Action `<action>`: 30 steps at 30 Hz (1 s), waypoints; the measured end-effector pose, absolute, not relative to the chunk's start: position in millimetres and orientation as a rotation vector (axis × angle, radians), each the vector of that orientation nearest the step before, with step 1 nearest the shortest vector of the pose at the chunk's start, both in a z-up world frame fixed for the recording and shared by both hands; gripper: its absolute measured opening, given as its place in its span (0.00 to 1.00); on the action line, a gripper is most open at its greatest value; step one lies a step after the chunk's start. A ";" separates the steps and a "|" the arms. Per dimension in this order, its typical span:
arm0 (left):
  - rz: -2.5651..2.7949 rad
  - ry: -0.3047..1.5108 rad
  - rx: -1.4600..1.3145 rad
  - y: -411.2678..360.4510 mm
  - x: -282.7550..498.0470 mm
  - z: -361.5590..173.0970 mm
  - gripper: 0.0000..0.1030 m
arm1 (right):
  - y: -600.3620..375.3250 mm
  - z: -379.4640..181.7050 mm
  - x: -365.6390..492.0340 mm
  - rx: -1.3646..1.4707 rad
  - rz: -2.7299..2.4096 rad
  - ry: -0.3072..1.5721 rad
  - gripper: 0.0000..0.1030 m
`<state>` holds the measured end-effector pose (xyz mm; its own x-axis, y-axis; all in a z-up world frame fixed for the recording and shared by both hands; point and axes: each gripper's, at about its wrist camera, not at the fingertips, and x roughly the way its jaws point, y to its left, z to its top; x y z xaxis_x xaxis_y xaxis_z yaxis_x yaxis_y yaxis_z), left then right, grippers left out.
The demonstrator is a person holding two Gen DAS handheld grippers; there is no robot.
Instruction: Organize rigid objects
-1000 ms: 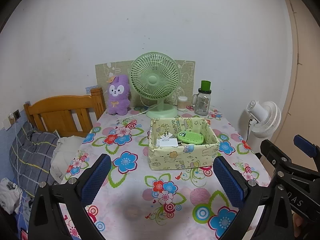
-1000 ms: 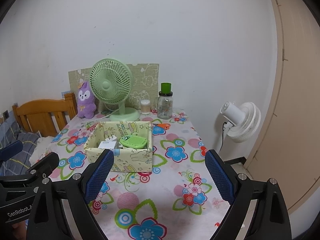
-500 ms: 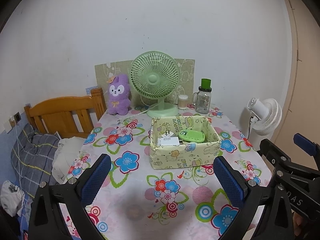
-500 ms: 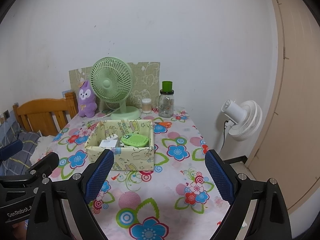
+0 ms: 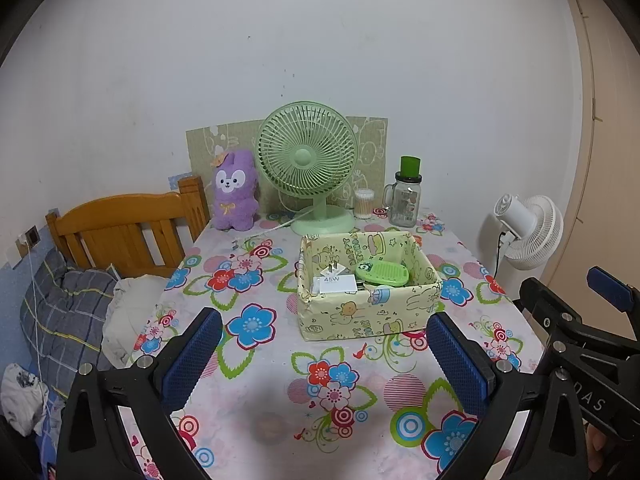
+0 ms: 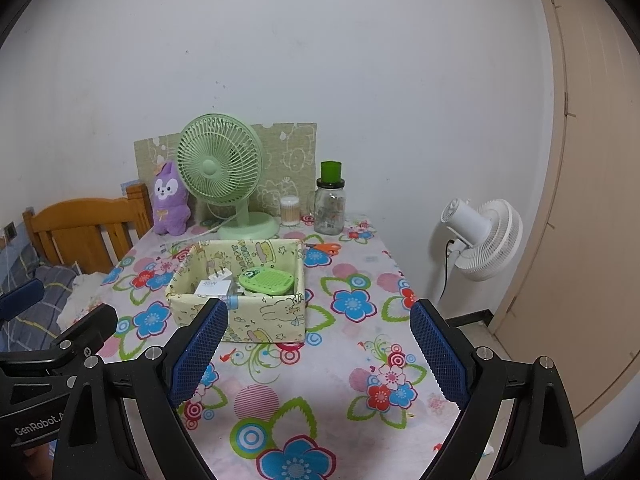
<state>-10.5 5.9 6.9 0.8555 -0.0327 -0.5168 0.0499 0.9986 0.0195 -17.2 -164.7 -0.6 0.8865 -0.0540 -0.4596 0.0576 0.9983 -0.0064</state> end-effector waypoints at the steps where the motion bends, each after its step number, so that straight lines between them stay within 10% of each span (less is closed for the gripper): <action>1: -0.044 0.543 0.032 5.9 -10.2 6.7 1.00 | -164.7 -0.6 -17.1 0.007 -0.058 0.477 0.91; 30: -0.048 0.543 0.028 6.4 -10.6 2.7 1.00 | -164.8 -3.9 -19.5 0.006 -0.061 0.474 0.91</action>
<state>-10.6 6.4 2.7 0.8548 -0.0381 -0.5175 0.0532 0.9985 0.0143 -19.5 -164.8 -3.9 0.8878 -0.0577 -0.4566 0.0605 0.9981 -0.0087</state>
